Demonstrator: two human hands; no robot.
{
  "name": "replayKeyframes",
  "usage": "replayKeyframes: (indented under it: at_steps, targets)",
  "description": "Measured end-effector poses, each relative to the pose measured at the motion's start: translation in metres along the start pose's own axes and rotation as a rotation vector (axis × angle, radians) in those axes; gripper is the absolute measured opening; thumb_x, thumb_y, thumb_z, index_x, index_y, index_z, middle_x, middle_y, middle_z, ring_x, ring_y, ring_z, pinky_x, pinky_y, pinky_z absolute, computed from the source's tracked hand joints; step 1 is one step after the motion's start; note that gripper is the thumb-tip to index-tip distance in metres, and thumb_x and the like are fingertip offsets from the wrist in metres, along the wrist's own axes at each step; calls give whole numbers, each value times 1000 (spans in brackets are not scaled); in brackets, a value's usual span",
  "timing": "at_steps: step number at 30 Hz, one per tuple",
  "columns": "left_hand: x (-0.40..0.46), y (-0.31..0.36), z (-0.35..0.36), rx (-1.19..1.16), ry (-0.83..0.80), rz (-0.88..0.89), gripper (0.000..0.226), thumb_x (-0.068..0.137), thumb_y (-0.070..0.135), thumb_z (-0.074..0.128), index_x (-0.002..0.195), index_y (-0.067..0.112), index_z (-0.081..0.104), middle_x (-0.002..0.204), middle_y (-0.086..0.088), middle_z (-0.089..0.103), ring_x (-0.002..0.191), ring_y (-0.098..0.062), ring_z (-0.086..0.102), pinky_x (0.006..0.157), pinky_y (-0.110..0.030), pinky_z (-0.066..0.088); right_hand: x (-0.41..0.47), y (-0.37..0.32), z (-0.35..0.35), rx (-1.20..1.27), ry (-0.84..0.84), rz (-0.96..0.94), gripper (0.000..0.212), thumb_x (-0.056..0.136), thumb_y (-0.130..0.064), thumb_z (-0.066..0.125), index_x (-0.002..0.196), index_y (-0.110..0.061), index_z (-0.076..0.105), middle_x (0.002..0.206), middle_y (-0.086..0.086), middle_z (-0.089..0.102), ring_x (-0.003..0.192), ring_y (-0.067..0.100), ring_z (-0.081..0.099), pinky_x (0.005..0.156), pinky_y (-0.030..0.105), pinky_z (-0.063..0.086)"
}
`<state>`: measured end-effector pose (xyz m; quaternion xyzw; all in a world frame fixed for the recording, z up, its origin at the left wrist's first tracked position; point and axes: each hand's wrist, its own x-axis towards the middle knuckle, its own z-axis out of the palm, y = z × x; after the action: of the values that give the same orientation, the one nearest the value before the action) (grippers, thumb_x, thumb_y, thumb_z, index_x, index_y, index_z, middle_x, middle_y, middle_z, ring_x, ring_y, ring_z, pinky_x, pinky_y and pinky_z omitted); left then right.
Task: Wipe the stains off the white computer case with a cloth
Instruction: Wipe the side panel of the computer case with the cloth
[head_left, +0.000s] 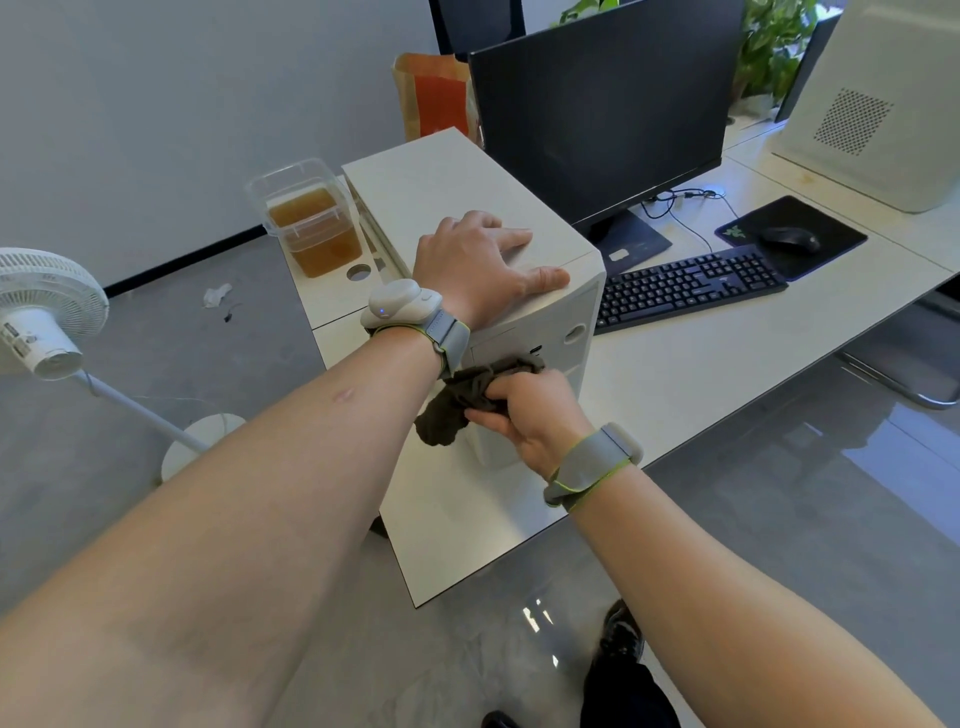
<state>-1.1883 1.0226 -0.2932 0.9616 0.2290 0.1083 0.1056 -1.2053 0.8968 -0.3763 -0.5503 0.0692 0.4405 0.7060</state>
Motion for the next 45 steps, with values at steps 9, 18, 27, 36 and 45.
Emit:
replayKeyframes:
  at_steps: [9,18,27,36,45]
  targets:
    - [0,2,-1,-20,-1,-22,88,69,96,46,138,44,60,146,9,51,133,-20,44,106,-43,33,37,32,-72,-584,151,144,14,87,8,54,98,0,57,100,21,63,79,38,69,74,50,64]
    - [1,1,0,-18,3,-19,87,70,95,45,139,43,59,147,9,51,133,-19,43,105,-43,35,76,115,-76,-323,277,96,84,86,8,61,150,-31,21,125,18,51,96,36,62,90,56,58]
    - [2,-1,1,-15,7,-7,87,70,95,46,139,44,59,147,9,51,133,-19,43,105,-43,34,107,145,-73,-1353,396,40,66,95,-30,67,146,-6,33,145,16,40,126,31,55,100,44,49]
    - [1,0,1,-5,3,3,86,72,94,46,140,43,58,147,9,50,133,-19,43,104,-42,34,99,120,-75,-1003,370,-106,17,84,-19,73,98,-10,66,96,12,71,94,35,67,73,31,50]
    - [0,1,0,26,-3,15,88,71,95,41,140,43,58,148,8,51,133,-22,44,103,-45,36,69,52,-87,-473,414,-590,54,72,-6,56,122,-24,66,111,3,70,103,21,64,91,34,54]
